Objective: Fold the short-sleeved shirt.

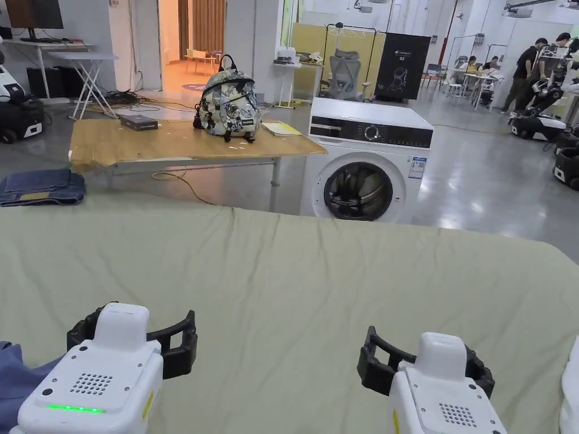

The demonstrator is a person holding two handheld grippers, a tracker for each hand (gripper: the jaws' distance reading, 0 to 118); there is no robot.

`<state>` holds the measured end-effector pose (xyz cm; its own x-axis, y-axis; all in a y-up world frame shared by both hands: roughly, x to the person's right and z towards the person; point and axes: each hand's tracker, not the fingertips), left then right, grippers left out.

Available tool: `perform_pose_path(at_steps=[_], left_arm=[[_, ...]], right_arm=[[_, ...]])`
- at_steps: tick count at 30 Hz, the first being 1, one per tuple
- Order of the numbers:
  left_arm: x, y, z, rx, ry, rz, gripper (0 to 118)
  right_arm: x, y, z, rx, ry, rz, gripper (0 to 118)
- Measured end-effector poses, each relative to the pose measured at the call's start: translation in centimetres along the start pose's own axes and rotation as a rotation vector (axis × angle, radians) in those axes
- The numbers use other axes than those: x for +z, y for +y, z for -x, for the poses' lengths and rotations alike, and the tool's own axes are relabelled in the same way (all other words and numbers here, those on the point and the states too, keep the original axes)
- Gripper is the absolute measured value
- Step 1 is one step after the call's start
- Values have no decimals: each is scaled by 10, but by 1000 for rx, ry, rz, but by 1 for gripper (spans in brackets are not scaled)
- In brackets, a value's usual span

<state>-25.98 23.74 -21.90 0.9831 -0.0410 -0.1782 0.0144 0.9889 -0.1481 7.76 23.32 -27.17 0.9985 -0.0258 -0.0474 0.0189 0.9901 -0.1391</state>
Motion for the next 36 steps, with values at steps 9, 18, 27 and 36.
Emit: perform_pose_path(at_steps=[9, 18, 27, 36], left_arm=[[-1, 7, -5, 30, 13, -34, 99], [-7, 8, -2, 83, 18, -49, 99], [-9, 3, 41, 734, -83, -111, 99], [-13, 21, -30, -806, 159, -113, 98]], right_arm=[[-5, 7, -2, 31, -12, -42, 114], [-7, 4, 0, 27, -29, -29, 114], [-14, 18, -39, -484, -36, -5, 114], [-22, 18, 19, 988, -45, -213, 114]])
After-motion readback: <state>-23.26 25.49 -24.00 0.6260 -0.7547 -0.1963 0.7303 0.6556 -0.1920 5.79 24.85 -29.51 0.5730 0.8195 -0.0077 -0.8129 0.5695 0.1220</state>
